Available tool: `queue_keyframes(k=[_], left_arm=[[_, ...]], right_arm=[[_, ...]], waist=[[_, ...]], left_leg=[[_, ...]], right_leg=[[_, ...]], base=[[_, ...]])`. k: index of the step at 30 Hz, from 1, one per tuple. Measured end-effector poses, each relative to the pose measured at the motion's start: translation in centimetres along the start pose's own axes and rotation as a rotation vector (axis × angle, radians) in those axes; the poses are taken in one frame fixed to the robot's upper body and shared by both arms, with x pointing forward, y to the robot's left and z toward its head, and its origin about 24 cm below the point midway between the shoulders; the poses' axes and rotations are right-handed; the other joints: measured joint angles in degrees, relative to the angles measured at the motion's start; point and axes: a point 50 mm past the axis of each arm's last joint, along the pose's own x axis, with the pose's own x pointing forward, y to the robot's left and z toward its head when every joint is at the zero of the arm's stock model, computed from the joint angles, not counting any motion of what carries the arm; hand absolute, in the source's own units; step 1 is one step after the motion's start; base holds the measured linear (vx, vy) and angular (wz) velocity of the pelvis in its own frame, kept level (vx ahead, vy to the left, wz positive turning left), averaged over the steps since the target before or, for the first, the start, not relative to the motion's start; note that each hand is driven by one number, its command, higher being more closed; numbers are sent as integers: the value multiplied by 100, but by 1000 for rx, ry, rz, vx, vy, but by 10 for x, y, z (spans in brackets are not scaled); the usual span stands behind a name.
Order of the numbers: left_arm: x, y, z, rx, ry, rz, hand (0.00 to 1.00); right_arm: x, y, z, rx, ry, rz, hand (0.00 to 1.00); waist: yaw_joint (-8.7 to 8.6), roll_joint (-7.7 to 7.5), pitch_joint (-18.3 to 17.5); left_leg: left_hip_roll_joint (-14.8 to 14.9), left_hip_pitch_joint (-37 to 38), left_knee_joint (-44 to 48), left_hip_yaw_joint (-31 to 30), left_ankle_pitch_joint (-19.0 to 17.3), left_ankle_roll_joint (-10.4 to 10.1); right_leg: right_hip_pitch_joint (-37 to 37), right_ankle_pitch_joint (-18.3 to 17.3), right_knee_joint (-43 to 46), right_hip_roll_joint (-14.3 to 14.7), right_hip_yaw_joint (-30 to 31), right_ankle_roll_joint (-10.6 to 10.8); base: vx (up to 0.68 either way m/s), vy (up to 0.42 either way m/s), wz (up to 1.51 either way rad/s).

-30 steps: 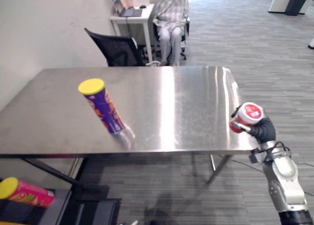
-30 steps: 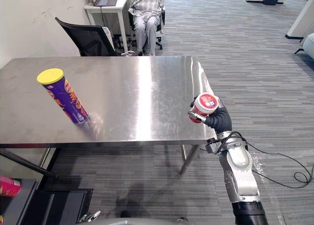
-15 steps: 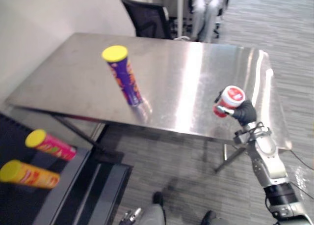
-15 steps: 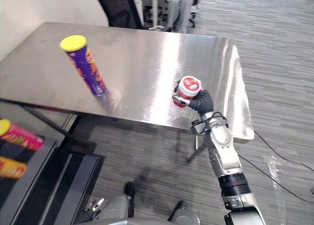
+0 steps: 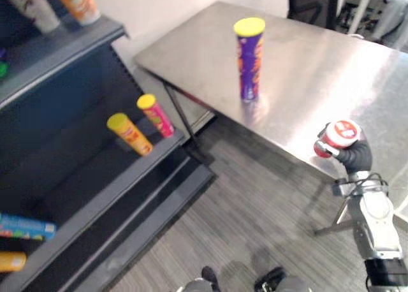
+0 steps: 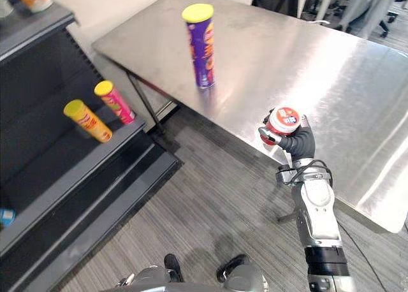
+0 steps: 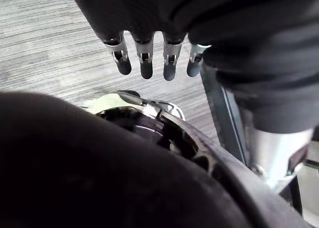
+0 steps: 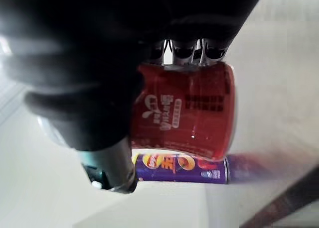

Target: Put the gum and the chips on the shelf.

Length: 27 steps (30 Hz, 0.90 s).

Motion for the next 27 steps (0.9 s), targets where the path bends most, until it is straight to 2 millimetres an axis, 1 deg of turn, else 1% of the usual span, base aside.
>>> queue_keyframes(k=[1, 2, 3, 4, 7, 11, 14, 18, 22, 25, 27], left_arm=[[0, 1, 1, 7, -5, -3, 0], [-1, 5, 3, 20, -13, 4, 0], [-1, 7, 4, 25, -15, 7, 0], [-1, 9, 5, 28, -17, 12, 0], [-1, 10, 6, 31, -25, 18, 0], [-1, 10, 7, 31, -27, 15, 0], [-2, 11, 8, 11, -32, 16, 0], [-2, 11, 8, -4, -36, 10, 0], [-2, 10, 8, -4, -41, -7, 0], [-1, 8, 11, -30, -58, -13, 0], [0, 5, 17, -40, -85, -26, 0]], right_arm=[[-1, 1, -1, 7, 4, -6, 100], [-3, 3, -3, 18, 10, -14, 100], [-3, 4, -4, 24, 12, -16, 100], [-5, 5, -6, 34, 18, -23, 100], [-10, 5, -10, 35, 37, -30, 100], [-12, 5, -11, 35, 47, -26, 100], [-12, 10, -13, 23, 54, -3, 100], [-12, 19, -15, 17, 65, 56, 100], [-11, 24, -16, 22, 63, 93, 100], [-5, 36, -15, 34, 51, 171, 100], [-2, 46, -15, 45, 47, 230, 100]], waist=[[6, -58, -6], [32, -158, -20], [43, -191, -31], [75, -231, -73], [103, -251, -148], [139, -259, -154], [153, -274, -163], [192, -277, -165], [205, -275, -165], [229, -280, -162], [329, -309, -159]], left_leg=[[-64, 22, -67, -8, 26, -36], [-164, 36, -92, -13, 31, -31], [-206, 45, -97, -13, 27, -25], [-273, 57, -134, -15, 2, 10], [-445, 75, -360, -8, -31, 109], [-546, 57, -366, 26, -77, 185], [-564, 53, -366, 51, -86, 199], [-502, 46, -367, 86, -86, 197], [-475, 47, -365, 89, -90, 190], [-516, 51, -323, 75, -113, 210], [-543, -65, 18, -35, -249, 317]], right_leg=[[2, 4, 53, -72, -31, -4], [11, 71, 95, -195, -49, 3], [21, 122, 80, -232, -48, 22], [33, 252, -24, -251, -44, 38], [33, 612, -317, -247, -42, 40], [36, 900, -586, -200, 14, 27], [28, 932, -614, -188, 55, 25], [14, 931, -630, -107, 130, 24], [-2, 915, -604, -112, 189, 12], [-5, 912, -496, -203, 201, 7], [24, 914, -375, -332, 222, 7]], base=[[-64, 147, 35], [-54, 115, 16], [-63, 146, 7], [-79, 181, -2], [-75, 154, -2], [-41, 109, -5], [16, 53, -4], [33, 4, -5], [57, -2, -1], [60, 24, 6], [58, 27, 20]])
